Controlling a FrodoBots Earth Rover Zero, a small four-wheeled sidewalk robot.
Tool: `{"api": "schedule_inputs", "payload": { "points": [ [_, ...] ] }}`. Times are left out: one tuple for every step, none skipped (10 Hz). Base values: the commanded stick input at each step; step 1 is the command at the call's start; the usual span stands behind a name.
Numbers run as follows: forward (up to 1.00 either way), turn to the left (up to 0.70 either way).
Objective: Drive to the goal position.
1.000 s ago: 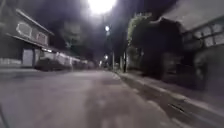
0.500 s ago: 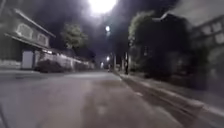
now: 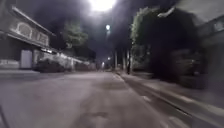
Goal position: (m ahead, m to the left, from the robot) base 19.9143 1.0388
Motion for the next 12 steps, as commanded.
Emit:
{"api": "schedule_inputs", "payload": {
  "points": [
    [0.70,0.00],
    [0.70,0.00],
    [0.70,0.00],
    [0.70,0.00],
    [0.70,0.00],
    [0.70,0.00],
    [0.70,0.00],
    [0.70,0.00],
    [0.70,0.00],
    [0.70,0.00],
    [0.70,0.00],
    [0.70,0.00]
  ]
}}
